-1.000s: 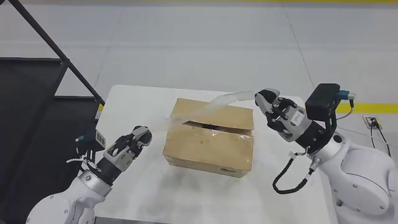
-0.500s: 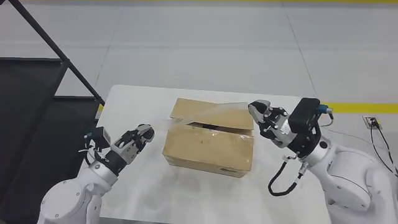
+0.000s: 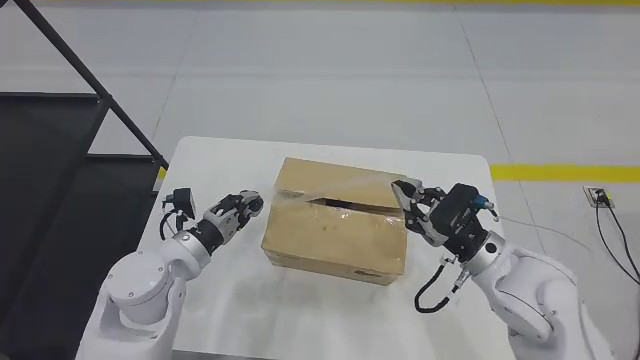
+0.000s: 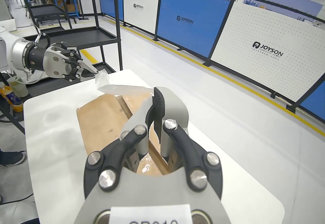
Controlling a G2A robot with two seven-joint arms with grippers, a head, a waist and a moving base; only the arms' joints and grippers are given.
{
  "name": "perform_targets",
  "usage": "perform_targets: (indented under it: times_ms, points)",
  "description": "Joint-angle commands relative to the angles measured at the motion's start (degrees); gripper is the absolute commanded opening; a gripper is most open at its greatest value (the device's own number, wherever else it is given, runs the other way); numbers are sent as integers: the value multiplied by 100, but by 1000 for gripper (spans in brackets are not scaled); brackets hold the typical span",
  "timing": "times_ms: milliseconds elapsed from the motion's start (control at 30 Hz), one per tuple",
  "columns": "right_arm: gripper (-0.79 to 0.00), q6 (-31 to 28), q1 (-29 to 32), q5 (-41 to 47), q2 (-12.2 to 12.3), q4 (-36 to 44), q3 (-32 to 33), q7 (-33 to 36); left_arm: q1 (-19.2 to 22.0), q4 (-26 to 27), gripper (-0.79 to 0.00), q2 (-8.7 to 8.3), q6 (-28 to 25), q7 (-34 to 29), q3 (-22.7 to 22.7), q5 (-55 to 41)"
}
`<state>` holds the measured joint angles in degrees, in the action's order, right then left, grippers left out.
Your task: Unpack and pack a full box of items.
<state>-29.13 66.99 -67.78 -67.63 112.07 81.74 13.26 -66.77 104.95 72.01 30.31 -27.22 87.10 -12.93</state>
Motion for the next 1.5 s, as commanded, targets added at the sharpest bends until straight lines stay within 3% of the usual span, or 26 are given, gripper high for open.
perform_targets:
  times_ms: [0,400,1000,1067,1100,1167,1467]
  points:
    - [-785,70,-1,-88,1,-40,-30,7,77,-108,-785,-3,13,-2,-73,23]
    - [-785,516,-91,-530,-7,-206,-192,-136,391,-538,-785,22,-5,263,-357,-239]
    - [-785,667,-111,-637,3,-333,-261,69,690,-980,-785,2,218,348,-593,-322]
    - [-785,671,-115,-637,5,-347,-262,74,689,-987,-579,0,218,381,-592,-349]
    - [-785,670,-118,-636,5,-352,-262,73,688,-988,-529,-1,216,387,-592,-356]
    - [-785,674,-132,-641,7,-373,-261,81,685,-988,-496,-5,207,410,-589,-381]
    - [-785,676,-203,-622,13,-454,-255,113,650,-946,-489,-33,193,443,-539,-419]
